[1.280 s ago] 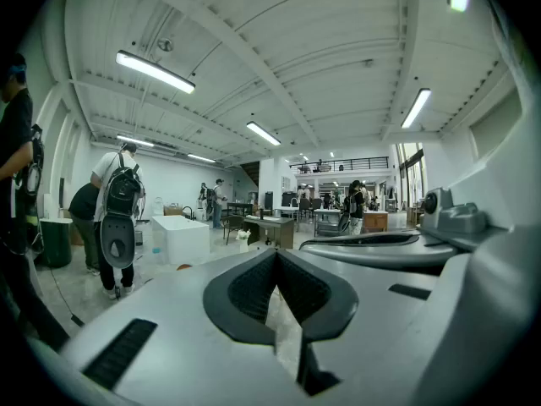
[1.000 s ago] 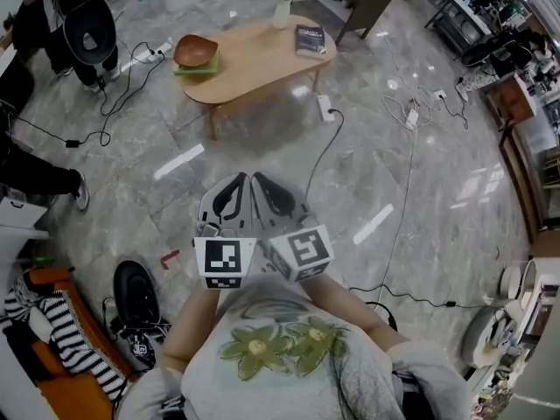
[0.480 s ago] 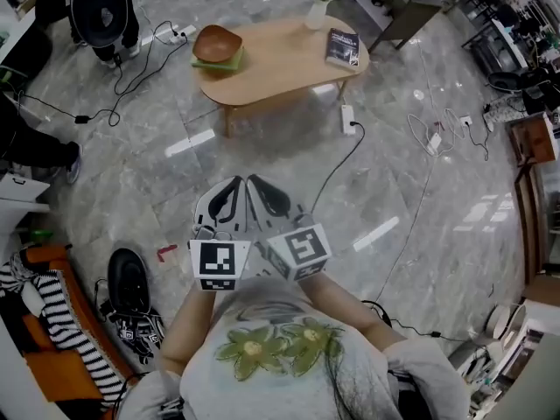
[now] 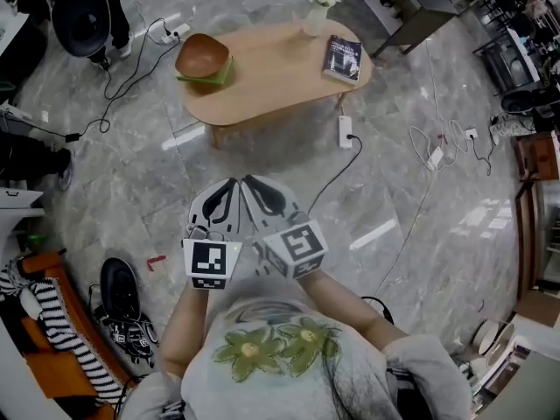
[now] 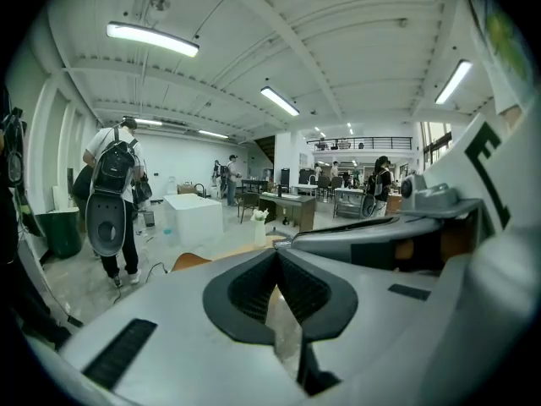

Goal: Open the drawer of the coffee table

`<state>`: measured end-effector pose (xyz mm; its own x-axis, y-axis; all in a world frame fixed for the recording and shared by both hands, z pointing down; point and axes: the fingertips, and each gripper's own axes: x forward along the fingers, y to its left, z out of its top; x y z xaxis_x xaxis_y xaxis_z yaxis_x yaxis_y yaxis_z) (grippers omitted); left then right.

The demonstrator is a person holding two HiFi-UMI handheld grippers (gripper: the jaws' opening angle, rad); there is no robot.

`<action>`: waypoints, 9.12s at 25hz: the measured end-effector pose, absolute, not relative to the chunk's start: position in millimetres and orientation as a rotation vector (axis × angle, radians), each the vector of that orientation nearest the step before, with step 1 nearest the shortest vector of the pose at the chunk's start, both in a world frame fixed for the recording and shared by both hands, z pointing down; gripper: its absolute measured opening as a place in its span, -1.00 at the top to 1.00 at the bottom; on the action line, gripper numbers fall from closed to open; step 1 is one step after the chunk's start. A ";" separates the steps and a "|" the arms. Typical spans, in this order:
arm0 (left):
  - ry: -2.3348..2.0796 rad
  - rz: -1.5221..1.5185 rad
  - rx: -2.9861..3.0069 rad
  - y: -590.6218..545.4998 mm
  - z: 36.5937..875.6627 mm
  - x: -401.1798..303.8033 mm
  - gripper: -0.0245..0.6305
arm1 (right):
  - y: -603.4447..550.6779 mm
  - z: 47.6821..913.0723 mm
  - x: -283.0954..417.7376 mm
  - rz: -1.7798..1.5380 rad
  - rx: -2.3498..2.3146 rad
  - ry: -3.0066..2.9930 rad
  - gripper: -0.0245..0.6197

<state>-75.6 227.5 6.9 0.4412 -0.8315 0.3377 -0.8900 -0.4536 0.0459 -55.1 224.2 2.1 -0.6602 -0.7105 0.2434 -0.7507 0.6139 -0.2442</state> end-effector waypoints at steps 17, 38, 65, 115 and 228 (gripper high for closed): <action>-1.503 0.463 2.394 144.8 67.8 -41.3 0.89 | 127.4 65.0 -19.4 0.931 1.131 -2.725 0.85; -1.344 0.522 2.440 44.8 215.4 -32.9 0.89 | 37.3 251.5 1.8 1.656 1.158 -2.570 0.45; -1.354 0.481 2.362 -5.5 451.5 -41.1 0.89 | -21.5 550.6 -12.6 2.011 1.042 -2.455 0.39; -1.214 0.496 2.401 -8.9 557.3 -35.9 0.89 | -77.0 636.3 -12.9 2.570 0.778 -2.665 0.22; -0.951 1.572 2.204 -16.2 552.4 -76.2 0.57 | -35.7 552.7 -30.7 -0.377 0.119 -1.847 0.60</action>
<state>-76.2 -16.2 552.4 0.1949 -0.3528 0.9152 -0.6470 -0.7475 -0.1504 -30.7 -35.7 552.7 -0.3075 -0.2706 0.9123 0.1084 0.9425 0.3160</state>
